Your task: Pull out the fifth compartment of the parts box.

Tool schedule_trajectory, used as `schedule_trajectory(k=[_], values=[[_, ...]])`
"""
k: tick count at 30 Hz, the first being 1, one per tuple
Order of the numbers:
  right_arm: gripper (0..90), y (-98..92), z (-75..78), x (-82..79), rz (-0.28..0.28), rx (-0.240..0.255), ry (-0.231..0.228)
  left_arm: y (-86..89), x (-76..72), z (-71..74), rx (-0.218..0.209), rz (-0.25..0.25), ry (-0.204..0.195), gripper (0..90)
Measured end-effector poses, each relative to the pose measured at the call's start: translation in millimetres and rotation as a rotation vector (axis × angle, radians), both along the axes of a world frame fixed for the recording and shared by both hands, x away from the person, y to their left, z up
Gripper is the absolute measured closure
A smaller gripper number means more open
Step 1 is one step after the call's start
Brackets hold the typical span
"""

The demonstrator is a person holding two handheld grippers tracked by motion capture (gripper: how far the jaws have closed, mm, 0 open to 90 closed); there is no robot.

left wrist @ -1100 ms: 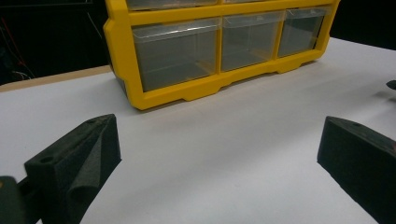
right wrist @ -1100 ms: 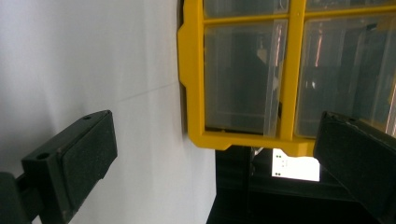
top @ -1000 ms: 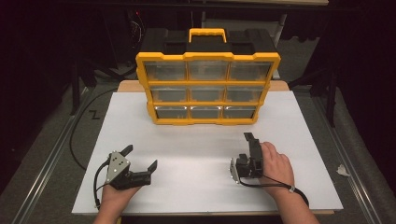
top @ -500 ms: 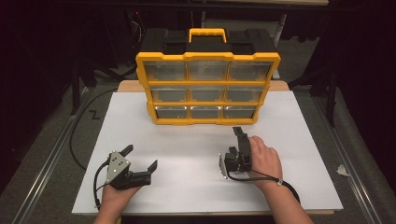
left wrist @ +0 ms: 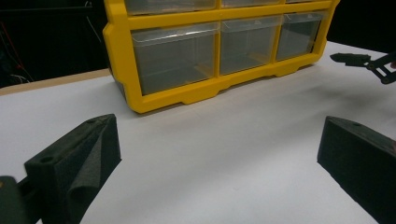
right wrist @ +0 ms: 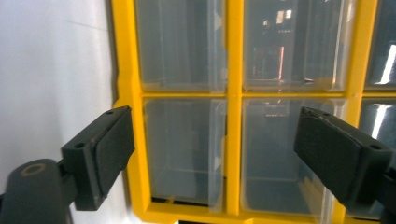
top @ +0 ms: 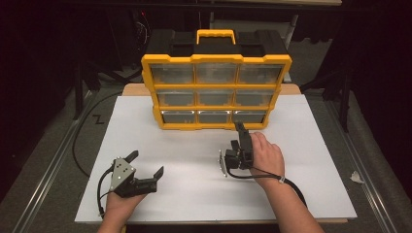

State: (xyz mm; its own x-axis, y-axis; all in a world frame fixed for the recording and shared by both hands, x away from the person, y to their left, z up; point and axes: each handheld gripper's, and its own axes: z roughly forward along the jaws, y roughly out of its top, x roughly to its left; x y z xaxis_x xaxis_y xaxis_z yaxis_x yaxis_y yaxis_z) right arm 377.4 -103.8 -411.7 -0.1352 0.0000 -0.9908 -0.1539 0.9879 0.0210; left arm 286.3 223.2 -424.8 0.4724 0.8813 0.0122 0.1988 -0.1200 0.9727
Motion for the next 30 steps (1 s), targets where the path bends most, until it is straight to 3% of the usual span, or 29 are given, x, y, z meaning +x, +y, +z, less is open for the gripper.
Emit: schedule_trajectory(k=[9,11,13,15,18,19,24,28,30], values=[[22.3,11.2,13.1,4.8,0.005,0.004,-0.040,0.6,0.1,0.2,-0.005,0.006,-0.007,0.2],[25.6,13.9,16.4,5.7,0.008,0.018,-0.048,0.9,0.3,0.4,-0.011,0.007,-0.010,0.2],[31.0,18.5,23.3,7.3,0.018,-0.001,-0.065,0.5,0.9,0.0,-0.011,0.004,-0.010,0.2],[35.7,21.7,26.5,8.7,0.011,0.023,-0.066,0.3,0.9,0.0,-0.010,0.002,-0.009,0.2],[38.2,25.3,33.2,11.6,0.011,0.014,-0.084,-0.2,0.7,0.0,-0.012,-0.003,-0.010,0.2],[43.1,28.4,39.1,13.2,0.004,0.028,-0.086,-0.5,0.5,-0.1,-0.011,-0.007,-0.009,0.2],[49.3,35.5,52.2,20.4,-0.012,0.043,-0.109,-0.2,0.6,0.0,-0.018,-0.005,-0.012,0.2],[53.9,40.8,63.3,27.2,0.001,0.008,-0.141,0.7,0.4,0.1,-0.019,-0.005,-0.011,0.2],[57.2,43.4,64.0,30.5,-0.016,0.046,-0.132,0.6,0.5,0.1,-0.020,-0.006,-0.010,0.2]])
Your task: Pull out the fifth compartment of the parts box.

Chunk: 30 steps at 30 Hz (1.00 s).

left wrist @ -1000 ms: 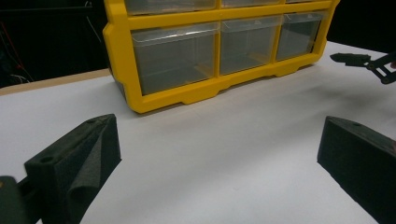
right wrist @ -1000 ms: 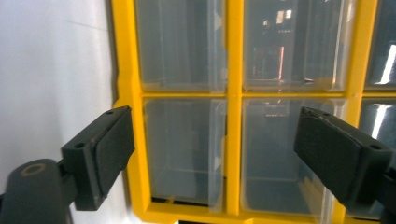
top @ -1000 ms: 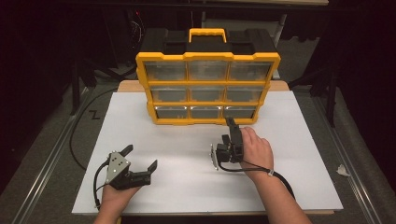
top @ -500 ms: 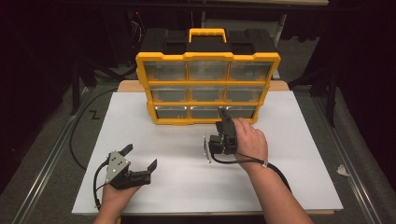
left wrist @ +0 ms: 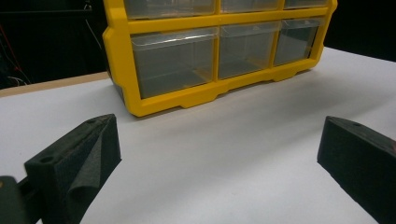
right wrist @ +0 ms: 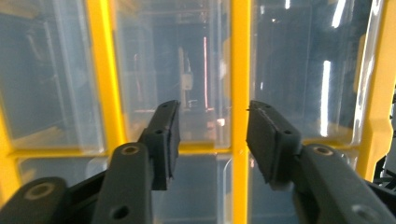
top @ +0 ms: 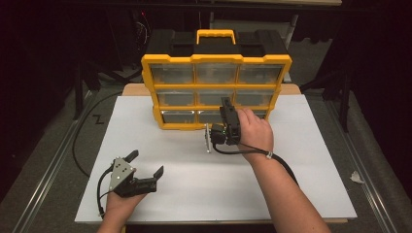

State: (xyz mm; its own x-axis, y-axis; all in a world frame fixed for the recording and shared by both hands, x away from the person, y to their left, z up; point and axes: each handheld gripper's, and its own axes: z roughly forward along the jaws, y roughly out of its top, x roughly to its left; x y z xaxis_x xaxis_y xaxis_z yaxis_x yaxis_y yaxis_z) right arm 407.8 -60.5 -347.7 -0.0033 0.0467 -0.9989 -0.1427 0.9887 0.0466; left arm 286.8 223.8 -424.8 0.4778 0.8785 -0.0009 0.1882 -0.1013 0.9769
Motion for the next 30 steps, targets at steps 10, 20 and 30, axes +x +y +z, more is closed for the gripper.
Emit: schedule_trajectory(k=[10,20,30], values=[[67.2,16.0,11.7,18.8,-0.008,-0.020,-0.013,0.2,0.1,0.0,0.001,-0.003,0.000,0.2],[71.2,23.6,10.0,31.9,-0.015,-0.045,-0.012,0.7,-0.3,0.2,0.002,-0.005,0.000,0.2],[74.6,23.7,7.8,34.3,-0.023,-0.024,-0.045,1.8,0.1,0.2,0.002,-0.003,0.001,0.2]])
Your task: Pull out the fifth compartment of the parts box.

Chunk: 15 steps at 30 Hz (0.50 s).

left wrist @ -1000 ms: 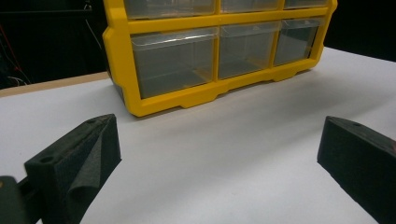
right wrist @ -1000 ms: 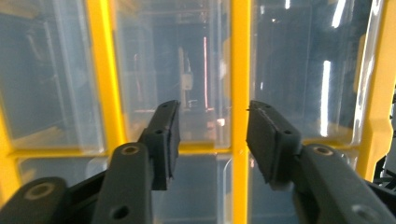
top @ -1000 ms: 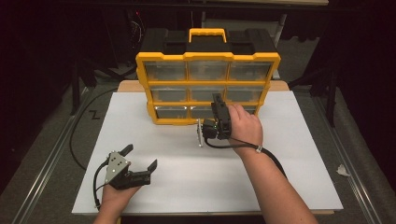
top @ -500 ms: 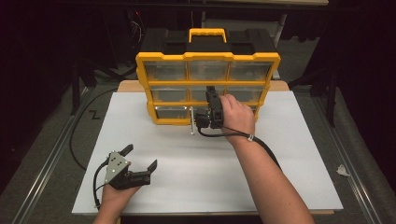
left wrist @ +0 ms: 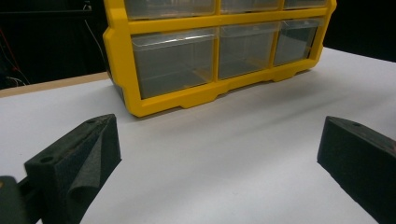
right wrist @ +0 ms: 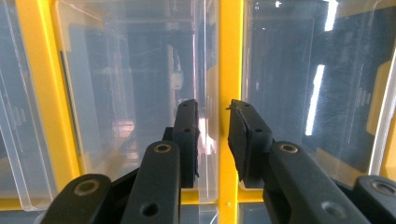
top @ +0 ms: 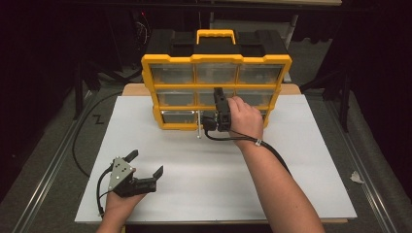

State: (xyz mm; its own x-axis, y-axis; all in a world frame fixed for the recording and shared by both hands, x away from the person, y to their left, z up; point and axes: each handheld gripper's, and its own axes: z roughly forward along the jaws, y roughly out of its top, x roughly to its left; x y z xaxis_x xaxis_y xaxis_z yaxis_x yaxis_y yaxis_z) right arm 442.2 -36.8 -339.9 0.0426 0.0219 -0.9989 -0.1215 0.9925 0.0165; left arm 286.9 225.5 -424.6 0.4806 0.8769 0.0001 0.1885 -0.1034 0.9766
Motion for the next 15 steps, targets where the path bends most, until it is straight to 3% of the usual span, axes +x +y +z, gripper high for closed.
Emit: schedule_trajectory(k=[4,15], values=[[82.0,-0.2,1.3,-1.1,0.005,-0.011,0.022,0.2,-0.3,0.1,-0.001,0.001,-0.001,0.2],[82.9,-1.3,1.8,-13.4,0.003,-0.021,0.034,0.2,-0.2,0.2,-0.004,-0.003,-0.002,0.2]])
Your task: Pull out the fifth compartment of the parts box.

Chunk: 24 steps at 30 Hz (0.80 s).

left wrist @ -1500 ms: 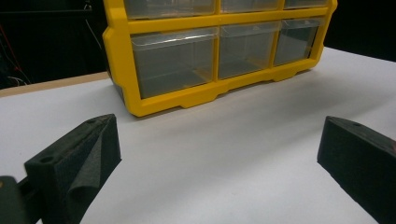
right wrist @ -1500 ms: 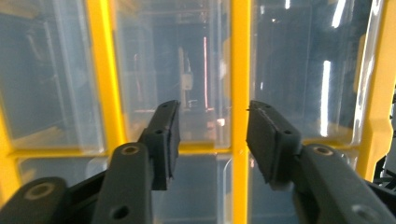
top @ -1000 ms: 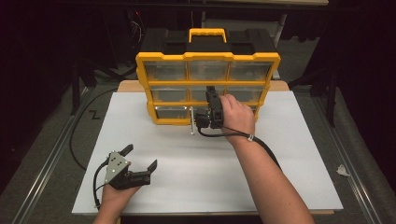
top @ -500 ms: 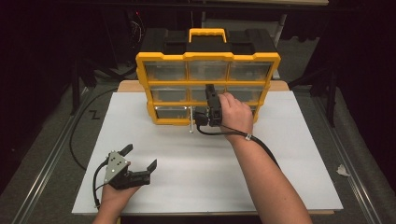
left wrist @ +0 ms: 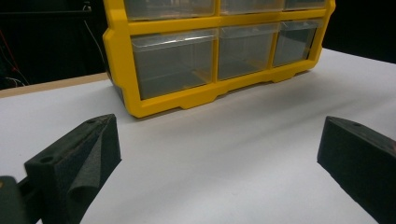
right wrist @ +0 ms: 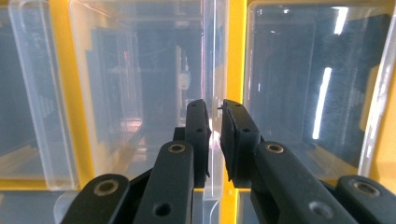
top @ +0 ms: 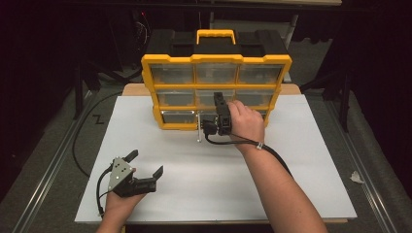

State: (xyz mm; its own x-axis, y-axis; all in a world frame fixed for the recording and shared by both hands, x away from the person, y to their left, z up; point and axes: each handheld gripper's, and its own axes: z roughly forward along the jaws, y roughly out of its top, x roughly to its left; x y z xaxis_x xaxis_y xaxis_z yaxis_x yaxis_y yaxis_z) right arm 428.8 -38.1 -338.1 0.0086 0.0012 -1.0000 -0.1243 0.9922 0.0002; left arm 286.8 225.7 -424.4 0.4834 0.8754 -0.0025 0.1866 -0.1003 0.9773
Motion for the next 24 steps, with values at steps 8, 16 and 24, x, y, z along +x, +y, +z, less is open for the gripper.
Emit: schedule_trajectory(k=[8,16,24], values=[[82.8,-3.9,0.2,-15.8,0.010,-0.002,-0.002,-0.6,-0.9,0.4,-0.002,-0.002,-0.002,0.2],[64.7,-2.9,2.2,-20.2,0.018,0.005,0.008,-0.3,-1.0,0.5,-0.003,-0.002,-0.004,0.2],[66.2,-3.9,8.2,-10.9,-0.012,0.017,0.093,-0.1,-0.7,0.4,-0.005,-0.001,-0.006,0.2]])
